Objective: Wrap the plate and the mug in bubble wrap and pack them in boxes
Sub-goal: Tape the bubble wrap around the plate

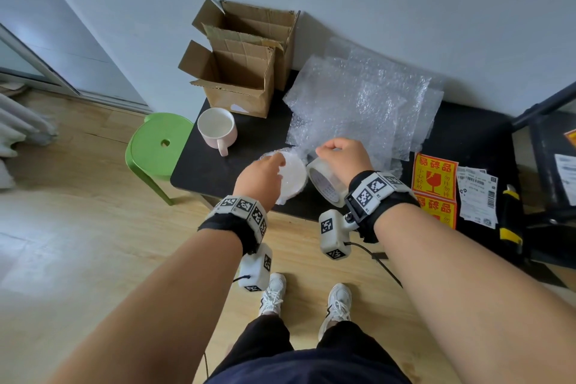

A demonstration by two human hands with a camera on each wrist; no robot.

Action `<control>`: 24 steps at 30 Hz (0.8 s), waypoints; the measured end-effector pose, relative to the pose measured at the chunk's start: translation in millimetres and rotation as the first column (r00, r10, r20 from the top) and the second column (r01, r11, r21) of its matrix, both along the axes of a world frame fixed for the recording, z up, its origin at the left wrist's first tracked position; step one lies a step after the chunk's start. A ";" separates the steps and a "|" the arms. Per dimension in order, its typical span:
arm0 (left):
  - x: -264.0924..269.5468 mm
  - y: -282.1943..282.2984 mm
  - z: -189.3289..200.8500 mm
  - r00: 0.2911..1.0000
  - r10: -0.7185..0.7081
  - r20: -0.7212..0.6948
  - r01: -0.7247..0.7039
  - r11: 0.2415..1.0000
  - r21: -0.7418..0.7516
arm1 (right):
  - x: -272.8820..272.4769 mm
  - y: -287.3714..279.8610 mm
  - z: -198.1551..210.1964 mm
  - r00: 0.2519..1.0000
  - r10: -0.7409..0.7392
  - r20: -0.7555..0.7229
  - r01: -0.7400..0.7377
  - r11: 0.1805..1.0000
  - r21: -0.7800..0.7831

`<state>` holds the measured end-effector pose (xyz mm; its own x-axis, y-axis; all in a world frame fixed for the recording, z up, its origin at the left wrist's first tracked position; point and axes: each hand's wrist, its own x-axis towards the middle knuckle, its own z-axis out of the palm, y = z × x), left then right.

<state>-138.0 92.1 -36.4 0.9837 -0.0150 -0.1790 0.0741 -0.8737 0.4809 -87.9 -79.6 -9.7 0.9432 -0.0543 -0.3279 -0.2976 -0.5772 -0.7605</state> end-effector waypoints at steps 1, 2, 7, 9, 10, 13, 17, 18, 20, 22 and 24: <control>1.5 1.7 -1.0 0.999 0.028 0.023 -0.028 1.000 -0.003 | -0.8 0.8 -0.1 1.000 0.004 0.002 -0.004 1.000 0.001; 2.8 3.8 -2.5 0.998 0.051 0.043 -0.051 0.999 0.015 | -1.0 1.3 -0.2 1.000 0.007 0.002 -0.007 1.000 0.003; 8.9 12.4 -8.9 0.992 0.119 0.049 -0.124 0.984 0.127 | -0.1 2.2 -2.2 1.000 -0.002 -0.004 0.002 1.000 0.001; 11.3 13.4 -8.7 0.988 0.140 0.058 -0.144 0.987 0.077 | 0.7 1.5 -2.6 1.000 -0.012 -0.006 0.012 1.000 -0.003; 11.8 12.3 -7.0 0.990 0.130 0.060 -0.134 0.988 0.075 | 0.7 1.2 -2.6 1.000 -0.017 -0.006 0.017 1.000 -0.004; 14.8 6.1 -1.8 0.997 0.076 -0.016 -0.073 0.991 0.114 | 1.5 0.5 -1.8 1.000 -0.019 -0.005 0.019 1.000 -0.004; 22.7 5.7 -2.4 0.959 0.162 -0.231 -0.176 0.984 -0.041 | 2.7 -0.3 -0.7 1.000 -0.020 -0.018 0.020 1.000 0.005; 24.1 6.5 -2.8 0.948 0.196 -0.251 -0.221 0.972 -0.078 | 3.2 -0.9 -0.8 1.000 -0.020 -0.021 0.021 1.000 0.010; 25.0 8.9 -2.1 0.911 0.312 -0.271 -0.355 0.927 -0.124 | 3.7 -1.4 -1.9 0.999 -0.024 -0.030 0.024 0.999 0.022; 24.7 13.1 -1.5 0.849 0.427 -0.312 -0.494 0.850 -0.181 | 3.6 -0.9 -4.3 0.999 -0.034 -0.042 0.035 0.999 0.032; 24.5 19.2 -3.4 0.795 0.488 -0.360 -0.581 0.783 -0.221 | 2.9 1.7 -5.8 0.998 -0.033 -0.049 0.035 0.999 0.040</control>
